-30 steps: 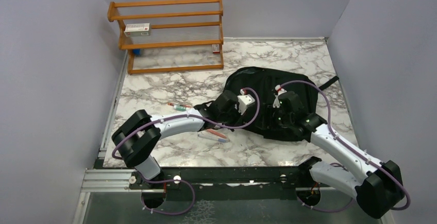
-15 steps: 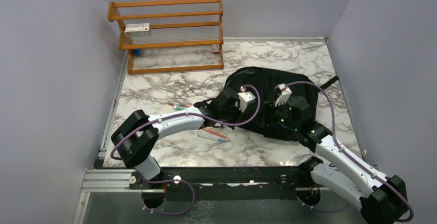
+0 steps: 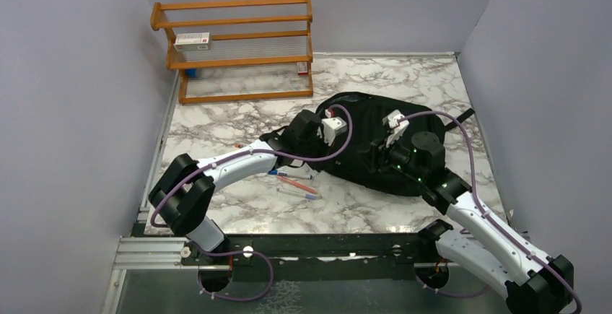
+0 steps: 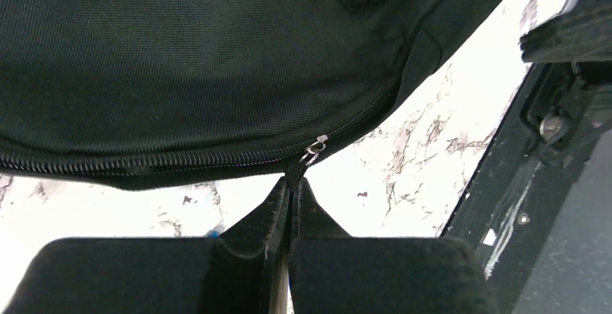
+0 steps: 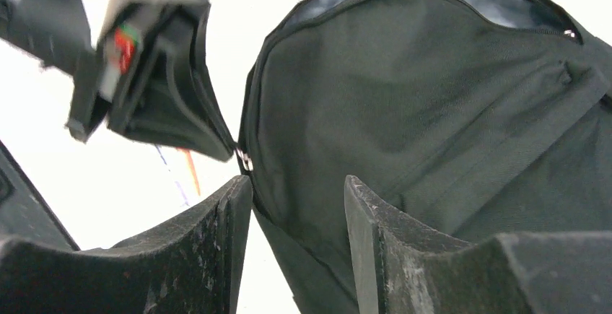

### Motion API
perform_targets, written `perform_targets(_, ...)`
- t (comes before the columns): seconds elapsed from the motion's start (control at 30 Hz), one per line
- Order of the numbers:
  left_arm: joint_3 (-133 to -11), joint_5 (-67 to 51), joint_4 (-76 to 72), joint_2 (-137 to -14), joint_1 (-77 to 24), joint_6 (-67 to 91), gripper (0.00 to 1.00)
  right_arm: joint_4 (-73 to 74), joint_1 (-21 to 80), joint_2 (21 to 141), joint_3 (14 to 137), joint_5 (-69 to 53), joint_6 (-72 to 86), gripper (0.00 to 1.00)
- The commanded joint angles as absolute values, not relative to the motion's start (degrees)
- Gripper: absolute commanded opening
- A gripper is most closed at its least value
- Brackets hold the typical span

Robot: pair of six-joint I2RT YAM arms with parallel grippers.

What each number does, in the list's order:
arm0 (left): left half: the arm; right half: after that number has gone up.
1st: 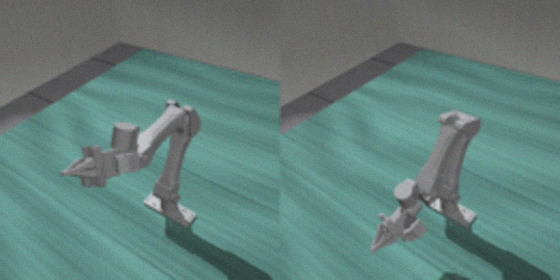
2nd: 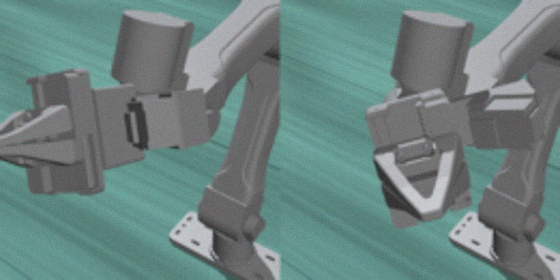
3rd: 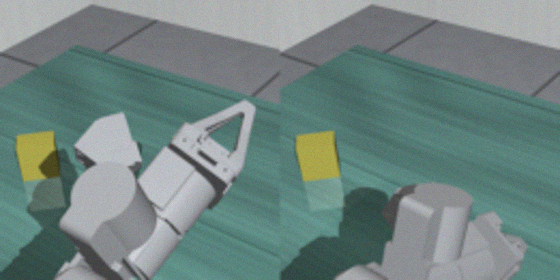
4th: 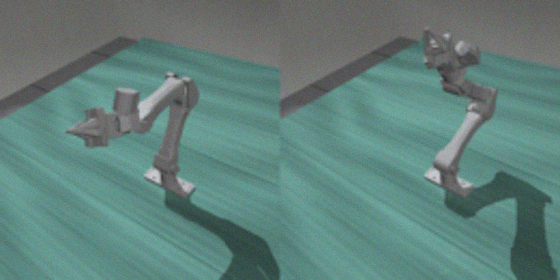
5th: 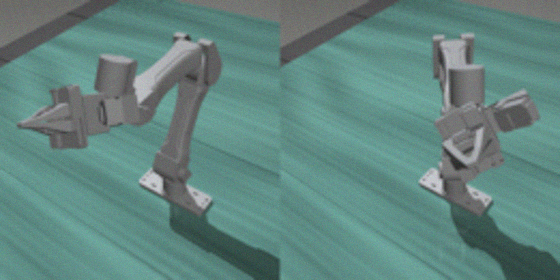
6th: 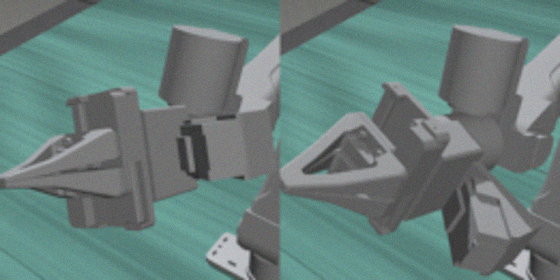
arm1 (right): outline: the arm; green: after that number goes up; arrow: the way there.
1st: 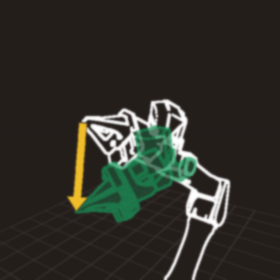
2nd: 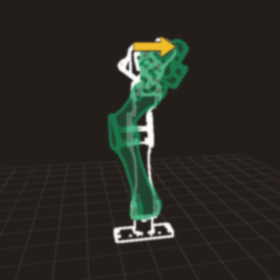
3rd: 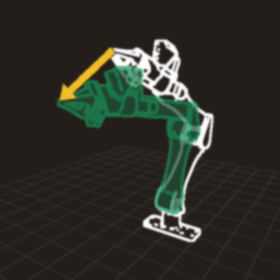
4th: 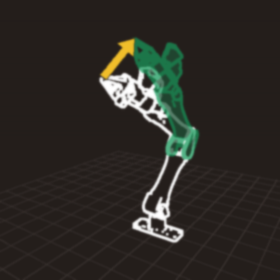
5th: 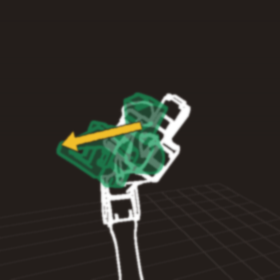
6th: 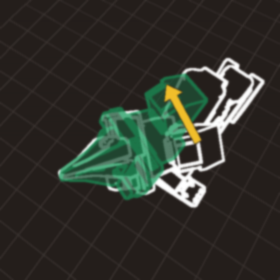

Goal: Pack the student bag
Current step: Zip the student bag at the center of the board.

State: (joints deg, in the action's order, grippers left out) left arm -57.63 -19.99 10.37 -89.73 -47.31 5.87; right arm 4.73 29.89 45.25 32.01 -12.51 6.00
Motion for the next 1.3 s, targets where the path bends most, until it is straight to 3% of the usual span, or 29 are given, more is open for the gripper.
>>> perform_targets(0.0,-56.47,-27.80,8.07,-86.41,-42.76,8.36,0.00,0.99,29.54,42.73,28.57,-16.51,-7.90,0.56)
perform_targets(0.27,-57.01,-29.67,7.66,-87.03,-42.33,8.65,0.00,2.52,29.74,49.30,29.67,-31.33,-19.42,0.58)
perform_targets(0.87,-61.98,-32.33,12.57,-87.41,-42.28,4.71,0.00,-14.29,34.26,66.78,28.83,-27.33,-23.62,0.56)
perform_targets(0.97,-63.64,-33.48,13.90,-87.62,-42.28,3.52,0.00,-15.13,34.28,68.00,28.74,-27.43,-24.17,0.46)
perform_targets(1.13,-65.70,-33.95,15.16,-88.09,-41.28,2.64,0.00,-14.40,34.28,66.93,28.21,-29.62,-24.35,0.14)
perform_targets(1.27,-68.45,-34.85,15.61,-88.97,-38.45,3.12,0.00,-9.35,34.36,65.27,29.03,-32.73,-24.26,0.02)
